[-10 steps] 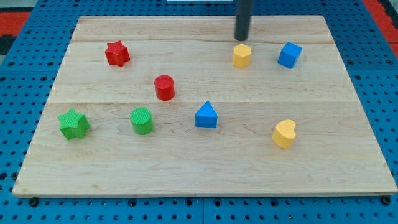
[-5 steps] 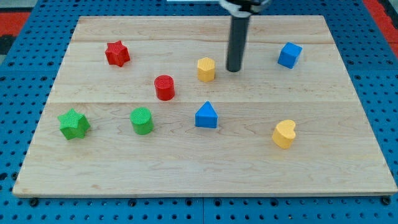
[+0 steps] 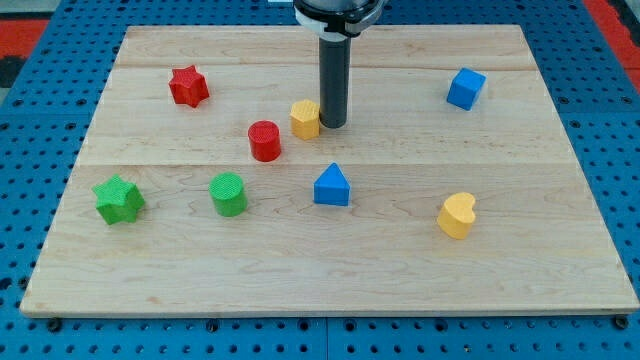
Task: Move the yellow hexagon to the right of the red circle
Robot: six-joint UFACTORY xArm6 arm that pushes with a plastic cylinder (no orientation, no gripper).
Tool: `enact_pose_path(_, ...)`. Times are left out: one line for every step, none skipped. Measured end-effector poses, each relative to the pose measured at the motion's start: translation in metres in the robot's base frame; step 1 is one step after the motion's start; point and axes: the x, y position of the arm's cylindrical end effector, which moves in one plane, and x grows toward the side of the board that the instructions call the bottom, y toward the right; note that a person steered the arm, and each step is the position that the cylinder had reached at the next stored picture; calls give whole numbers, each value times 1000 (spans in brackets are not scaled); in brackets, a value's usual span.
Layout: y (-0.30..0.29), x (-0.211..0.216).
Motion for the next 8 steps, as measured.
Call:
enact_pose_path(1,-34)
enact_pose_path(-22,-34)
enact_pose_path(-29,-6)
enact_pose_path(-29,-5)
enact_pose_path(6,-23)
enact_pose_path(40,-54)
enact_pose_path(85,-84)
enact_pose_path(130,-115)
